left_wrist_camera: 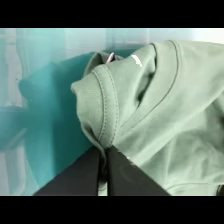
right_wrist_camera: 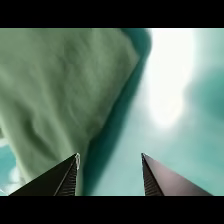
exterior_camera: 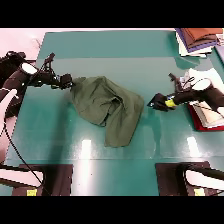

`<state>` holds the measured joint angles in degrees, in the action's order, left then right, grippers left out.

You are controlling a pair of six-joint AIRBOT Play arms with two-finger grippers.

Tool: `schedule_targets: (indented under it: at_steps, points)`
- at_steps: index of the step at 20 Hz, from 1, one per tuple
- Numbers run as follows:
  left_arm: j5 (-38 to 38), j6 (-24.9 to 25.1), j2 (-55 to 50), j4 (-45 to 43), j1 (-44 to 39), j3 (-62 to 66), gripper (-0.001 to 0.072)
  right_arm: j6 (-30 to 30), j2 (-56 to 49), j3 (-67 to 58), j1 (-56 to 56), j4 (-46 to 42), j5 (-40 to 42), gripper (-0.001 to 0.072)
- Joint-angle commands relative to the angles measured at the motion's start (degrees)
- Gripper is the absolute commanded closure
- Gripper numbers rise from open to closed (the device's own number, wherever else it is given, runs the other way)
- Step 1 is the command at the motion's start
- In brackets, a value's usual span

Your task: Fold the shirts.

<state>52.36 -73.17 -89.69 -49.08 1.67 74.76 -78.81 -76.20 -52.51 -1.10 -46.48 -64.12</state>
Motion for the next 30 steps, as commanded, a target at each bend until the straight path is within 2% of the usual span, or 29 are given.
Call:
schedule_targets:
  at_steps: [1, 3, 4, 6, 9, 13, 18, 21, 25, 30]
  points:
    - [1.7, 0.17, 0.04, 0.0, 0.02, 0.22, 0.0685, 3.93, -7.98, 0.85, 3.34, 11.02, 4.48, 0.0254]
    - [2.64, 0.2, 0.04, 0.0, 0.02, 0.22, 0.0684, 3.91, -11.54, -2.08, 5.92, 10.82, 5.9, 0.0277]
    - [3.08, 0.2, 0.04, 0.0, 0.02, 0.22, 0.0684, 3.93, -12.96, -3.78, 6.93, 10.73, 6.32, 0.0375]
    - [4.33, 0.2, 0.28, 0.0, 0.04, 0.24, 0.0685, 6.05, -13.92, -6.93, 7.89, 10.25, 6.36, 0.0696]
    - [4.39, 0.2, 5.46, -1.55, 0.04, 1.05, 0.0686, 6.43, -9.75, -13.42, 5.97, 4.24, 2.27, 0.0693]
    - [5.6, 0.2, 19.54, -5.99, 0.04, 10.03, 0.0685, 6.4, 3.61, -26.6, 0.52, -4.55, -5.81, 0.0693]
    - [6.75, 0.2, 37.27, -6.03, 0.02, 23.04, 0.0685, 5.14, 17.57, -41.29, -4.98, -5.25, -10.64, 0.0694]
    - [6.88, 0.17, 45.18, -6.03, 0.02, 25.99, 0.0685, 2.82, 22.56, -46.82, -6.88, -9.01, -13.0, 0.0694]
    - [9.55, -2.1, 49.64, -6.03, 0.02, 26.12, 0.0686, -0.9, 23.17, -52.24, -8.9, -12.04, -16.55, 0.0694]
    - [19.39, -3.34, 44.85, -6.03, 0.02, 18.78, 0.0686, -3.58, 12.59, -53.44, -6.23, -12.22, -25.24, 0.0694]
